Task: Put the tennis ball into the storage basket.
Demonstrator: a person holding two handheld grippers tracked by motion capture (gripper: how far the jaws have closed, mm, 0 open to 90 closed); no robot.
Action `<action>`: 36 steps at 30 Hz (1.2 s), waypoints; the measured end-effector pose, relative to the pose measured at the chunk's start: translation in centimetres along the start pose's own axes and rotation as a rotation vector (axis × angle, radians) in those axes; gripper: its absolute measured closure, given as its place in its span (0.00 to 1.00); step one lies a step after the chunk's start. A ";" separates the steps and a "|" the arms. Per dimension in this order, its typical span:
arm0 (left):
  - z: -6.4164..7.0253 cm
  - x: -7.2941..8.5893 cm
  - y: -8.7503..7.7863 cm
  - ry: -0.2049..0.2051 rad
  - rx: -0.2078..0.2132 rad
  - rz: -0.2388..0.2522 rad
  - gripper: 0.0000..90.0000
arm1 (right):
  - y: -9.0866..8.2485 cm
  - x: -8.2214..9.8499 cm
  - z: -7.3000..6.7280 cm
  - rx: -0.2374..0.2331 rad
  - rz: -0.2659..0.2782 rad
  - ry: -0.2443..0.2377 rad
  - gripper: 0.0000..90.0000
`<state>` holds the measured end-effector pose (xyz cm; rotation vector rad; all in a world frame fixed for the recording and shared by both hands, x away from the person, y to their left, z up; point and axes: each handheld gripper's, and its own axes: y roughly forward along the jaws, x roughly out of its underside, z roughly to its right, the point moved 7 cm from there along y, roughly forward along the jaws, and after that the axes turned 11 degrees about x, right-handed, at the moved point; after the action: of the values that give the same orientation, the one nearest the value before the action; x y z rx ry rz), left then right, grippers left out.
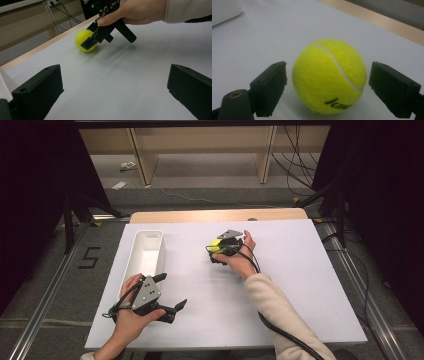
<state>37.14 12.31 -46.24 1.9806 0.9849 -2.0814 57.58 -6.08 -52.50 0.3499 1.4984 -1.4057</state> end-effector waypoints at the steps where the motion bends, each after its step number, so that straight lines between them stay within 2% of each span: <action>1: 0.0 0.0 0.0 -0.001 0.000 0.002 0.00 | 0.2 0.0 0.0 0.003 -0.005 -0.006 0.17; 13: 0.1 0.0 0.0 -0.007 0.006 0.000 0.00 | 1.9 -0.1 0.0 0.001 -0.038 0.027 0.19; 18: 0.1 0.0 0.1 -0.002 0.007 -0.003 0.00 | 2.2 0.1 -0.1 -0.004 -0.040 0.040 0.26; 20: 0.0 0.1 0.1 -0.002 0.006 -0.004 0.00 | 2.2 0.1 -0.3 -0.012 -0.038 0.047 0.29; 25: 0.1 0.1 0.1 -0.003 0.010 -0.005 0.00 | 2.1 0.1 -0.5 0.003 -0.040 0.013 0.29; 31: 0.1 0.1 0.1 -0.004 0.011 -0.004 0.00 | 2.0 0.1 -0.4 -0.008 -0.034 0.032 0.30; 36: 0.1 0.1 0.1 -0.003 0.011 -0.005 0.00 | 1.6 -0.1 -0.7 -0.010 -0.024 0.029 0.30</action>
<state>37.13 12.22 -46.40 1.9810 0.9813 -2.0961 58.55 -4.98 -53.49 0.3482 1.5370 -1.4165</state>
